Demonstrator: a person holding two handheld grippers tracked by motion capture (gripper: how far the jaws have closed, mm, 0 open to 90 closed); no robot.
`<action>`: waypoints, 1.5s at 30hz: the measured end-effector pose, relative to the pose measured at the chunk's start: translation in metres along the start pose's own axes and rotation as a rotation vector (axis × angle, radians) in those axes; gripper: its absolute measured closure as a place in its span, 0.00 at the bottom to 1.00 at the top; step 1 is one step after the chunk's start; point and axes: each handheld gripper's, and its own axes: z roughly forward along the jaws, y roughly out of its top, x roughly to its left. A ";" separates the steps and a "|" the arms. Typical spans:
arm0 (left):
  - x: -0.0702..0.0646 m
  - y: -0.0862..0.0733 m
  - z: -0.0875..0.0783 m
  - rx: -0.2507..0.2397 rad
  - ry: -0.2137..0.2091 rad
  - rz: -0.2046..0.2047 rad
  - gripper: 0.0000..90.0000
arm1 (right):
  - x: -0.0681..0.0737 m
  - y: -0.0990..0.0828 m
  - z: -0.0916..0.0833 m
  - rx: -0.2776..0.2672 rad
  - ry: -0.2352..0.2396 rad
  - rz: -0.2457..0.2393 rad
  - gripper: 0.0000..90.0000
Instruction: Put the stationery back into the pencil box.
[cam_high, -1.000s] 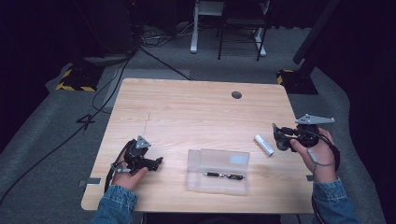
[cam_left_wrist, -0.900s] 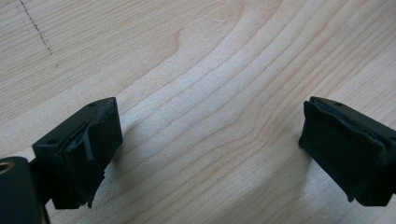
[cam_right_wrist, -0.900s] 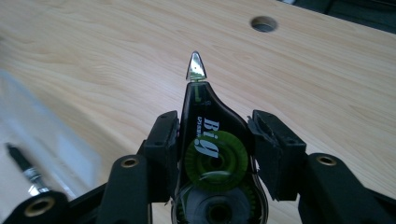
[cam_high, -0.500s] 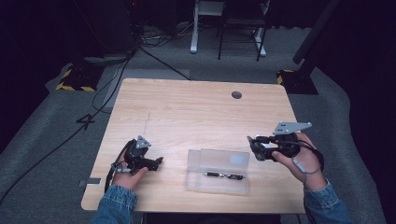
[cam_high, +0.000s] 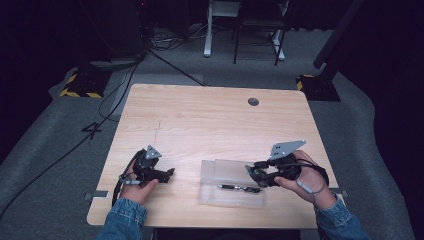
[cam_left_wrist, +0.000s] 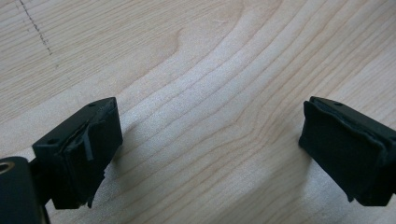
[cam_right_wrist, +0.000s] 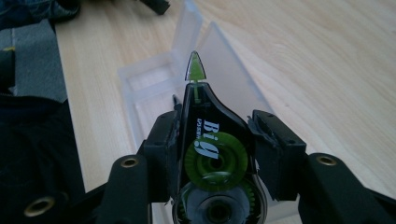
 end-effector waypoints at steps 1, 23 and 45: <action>0.000 0.000 0.000 0.000 0.000 0.000 0.07 | 0.001 0.000 0.002 0.009 0.007 -0.005 0.59; 0.000 0.000 0.000 0.000 0.000 0.000 0.07 | 0.008 -0.009 0.034 0.163 0.094 -0.042 0.59; 0.000 0.000 0.000 0.000 0.000 0.000 0.07 | 0.003 -0.020 0.054 0.251 0.120 -0.020 0.59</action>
